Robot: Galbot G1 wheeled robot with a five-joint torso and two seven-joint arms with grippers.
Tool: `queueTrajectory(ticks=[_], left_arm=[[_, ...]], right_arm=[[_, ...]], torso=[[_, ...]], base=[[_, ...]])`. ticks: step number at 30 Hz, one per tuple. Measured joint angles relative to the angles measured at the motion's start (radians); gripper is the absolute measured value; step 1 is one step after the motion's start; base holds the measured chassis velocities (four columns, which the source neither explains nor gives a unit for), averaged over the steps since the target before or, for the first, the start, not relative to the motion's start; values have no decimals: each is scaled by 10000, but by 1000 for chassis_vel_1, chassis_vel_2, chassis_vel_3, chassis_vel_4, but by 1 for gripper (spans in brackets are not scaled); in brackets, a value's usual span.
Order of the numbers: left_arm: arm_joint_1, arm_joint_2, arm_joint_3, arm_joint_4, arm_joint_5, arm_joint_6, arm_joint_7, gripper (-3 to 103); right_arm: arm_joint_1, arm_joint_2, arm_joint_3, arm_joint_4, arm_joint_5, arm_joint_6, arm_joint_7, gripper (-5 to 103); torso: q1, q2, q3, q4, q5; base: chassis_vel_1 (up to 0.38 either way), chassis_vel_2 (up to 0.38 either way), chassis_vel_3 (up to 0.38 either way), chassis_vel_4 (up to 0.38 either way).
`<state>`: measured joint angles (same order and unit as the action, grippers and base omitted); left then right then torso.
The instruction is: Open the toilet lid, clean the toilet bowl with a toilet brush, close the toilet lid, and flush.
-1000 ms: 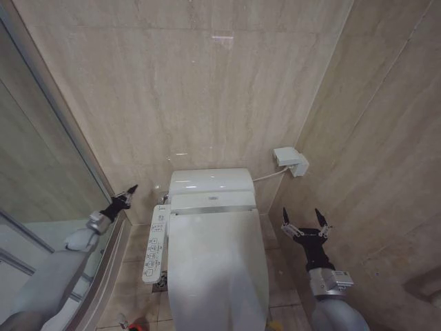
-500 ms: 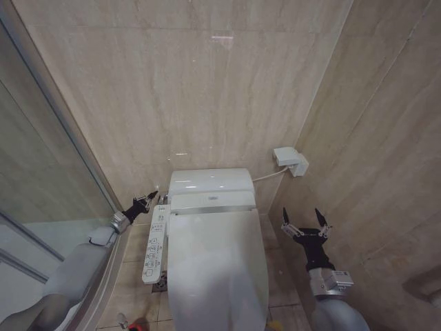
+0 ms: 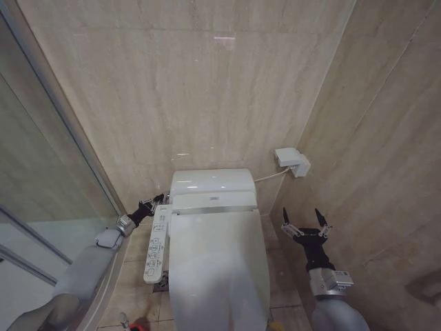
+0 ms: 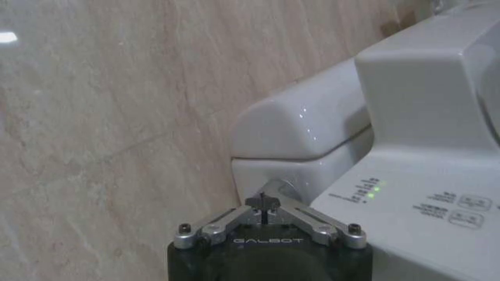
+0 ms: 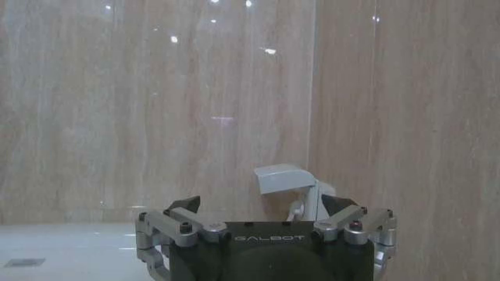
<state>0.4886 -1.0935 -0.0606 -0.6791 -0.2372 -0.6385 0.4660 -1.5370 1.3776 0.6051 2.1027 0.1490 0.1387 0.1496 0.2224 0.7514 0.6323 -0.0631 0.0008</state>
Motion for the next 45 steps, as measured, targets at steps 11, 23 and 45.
queueTrajectory(ticks=[11,23,45], left_arm=[[530,63,-216,-275,180,43,139,0],[401,80,-230,-135,183,32,175,0],[510,-124,-885,-103,262,48,209,0]], right_arm=[[0,0,0,0,0,0,0,100],[0,0,0,0,0,0,0,100],[1,1,0,0,0,-1,0,100]], torso=[[3,-3,8,-7,-21],[4,-4,6,-4,-11],[3,-3,3,-9,-9]], base=[[0,0,0,0],[0,0,0,0],[0,0,0,0]])
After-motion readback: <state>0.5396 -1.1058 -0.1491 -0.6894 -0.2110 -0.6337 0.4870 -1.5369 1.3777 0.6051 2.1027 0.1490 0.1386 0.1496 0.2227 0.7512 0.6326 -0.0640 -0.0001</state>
